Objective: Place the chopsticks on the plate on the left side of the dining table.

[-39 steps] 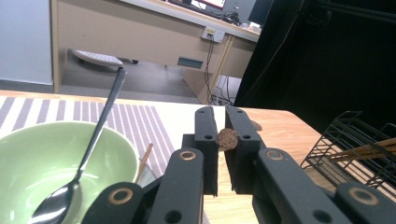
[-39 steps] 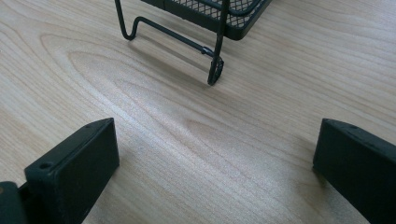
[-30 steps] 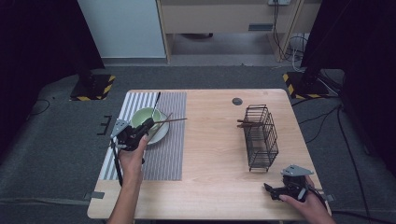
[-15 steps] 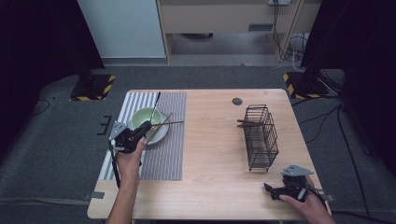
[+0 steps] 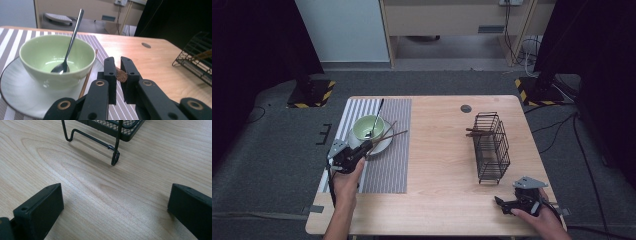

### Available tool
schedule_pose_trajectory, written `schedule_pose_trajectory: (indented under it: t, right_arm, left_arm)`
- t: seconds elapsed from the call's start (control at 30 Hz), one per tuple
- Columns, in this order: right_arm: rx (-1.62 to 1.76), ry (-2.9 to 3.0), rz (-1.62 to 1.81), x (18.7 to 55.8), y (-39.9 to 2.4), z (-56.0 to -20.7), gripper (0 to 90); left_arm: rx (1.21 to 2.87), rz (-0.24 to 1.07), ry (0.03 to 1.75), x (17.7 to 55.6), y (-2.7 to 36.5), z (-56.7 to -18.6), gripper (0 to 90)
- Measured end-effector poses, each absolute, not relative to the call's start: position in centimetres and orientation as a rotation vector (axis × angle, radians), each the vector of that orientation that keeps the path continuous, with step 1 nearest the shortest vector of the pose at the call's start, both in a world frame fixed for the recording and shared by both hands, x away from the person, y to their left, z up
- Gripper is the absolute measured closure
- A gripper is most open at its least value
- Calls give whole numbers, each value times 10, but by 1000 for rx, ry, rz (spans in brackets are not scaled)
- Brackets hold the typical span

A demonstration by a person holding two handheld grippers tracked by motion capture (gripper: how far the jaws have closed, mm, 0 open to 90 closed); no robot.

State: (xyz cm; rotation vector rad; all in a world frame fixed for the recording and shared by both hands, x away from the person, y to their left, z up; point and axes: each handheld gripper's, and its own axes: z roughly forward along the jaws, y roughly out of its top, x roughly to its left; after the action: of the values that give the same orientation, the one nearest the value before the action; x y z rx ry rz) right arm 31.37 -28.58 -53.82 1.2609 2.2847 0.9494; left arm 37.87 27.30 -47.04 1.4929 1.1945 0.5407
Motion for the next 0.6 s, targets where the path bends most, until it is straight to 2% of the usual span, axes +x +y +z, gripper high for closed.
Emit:
schedule_pose_trajectory:
  t: [0.3,0.6]
  right_arm:
    - [1258,2286,949,314,-286,-538,4]
    - [1258,2285,949,314,-286,-538,3]
  left_arm:
    - [1547,497,1215,373,274,-481,832]
    - [1507,519,1229,370,277,-481,833]
